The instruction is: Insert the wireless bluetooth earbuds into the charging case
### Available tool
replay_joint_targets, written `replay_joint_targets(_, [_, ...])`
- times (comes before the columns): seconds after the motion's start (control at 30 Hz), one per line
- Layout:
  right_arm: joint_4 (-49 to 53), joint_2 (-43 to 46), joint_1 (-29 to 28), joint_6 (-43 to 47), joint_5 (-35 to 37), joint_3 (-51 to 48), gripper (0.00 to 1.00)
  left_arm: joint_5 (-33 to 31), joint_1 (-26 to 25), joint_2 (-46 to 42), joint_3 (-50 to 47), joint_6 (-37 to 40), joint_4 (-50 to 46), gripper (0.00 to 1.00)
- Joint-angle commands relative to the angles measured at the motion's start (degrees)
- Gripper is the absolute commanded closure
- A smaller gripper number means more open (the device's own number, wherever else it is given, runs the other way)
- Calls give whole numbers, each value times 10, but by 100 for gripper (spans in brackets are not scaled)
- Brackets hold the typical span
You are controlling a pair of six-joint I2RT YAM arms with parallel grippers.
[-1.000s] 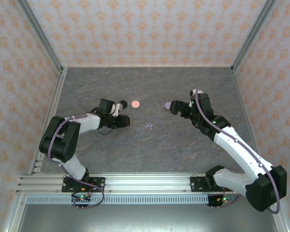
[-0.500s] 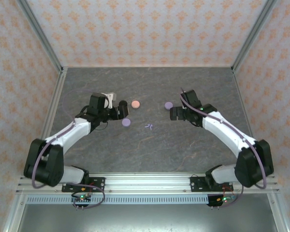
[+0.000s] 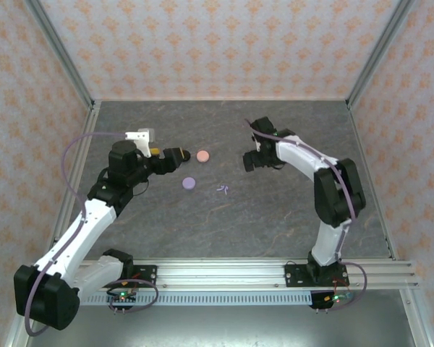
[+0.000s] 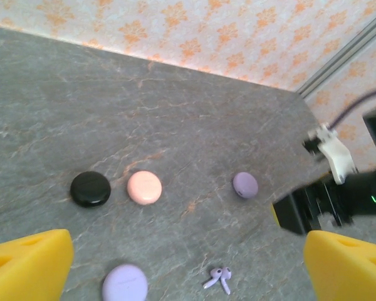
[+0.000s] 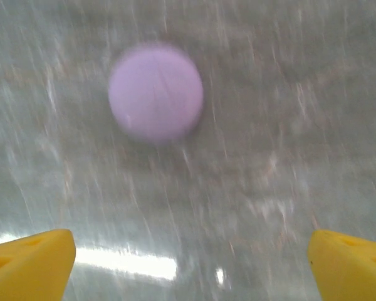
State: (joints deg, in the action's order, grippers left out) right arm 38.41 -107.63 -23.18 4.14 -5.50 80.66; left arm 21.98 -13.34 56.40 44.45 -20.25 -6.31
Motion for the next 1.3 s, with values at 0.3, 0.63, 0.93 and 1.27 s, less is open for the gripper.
replay_joint_targets(0.3, [40,-134,19,22,-47,129,8,-24,7,-10,-5,11,-2,4])
replay_joint_targets(0.63, [64,-179,20,38,-40,169,23,-29,6,-6,-8,12,-4,3])
replay_joint_targets(0.93, [77,-204,15,60,-42,192,35,-26,7,0,-7,9,1,2])
replay_joint_targets(1.27, [66,-182,7,70,-52,182,52,-26,7,-2,-6,11,-3,2])
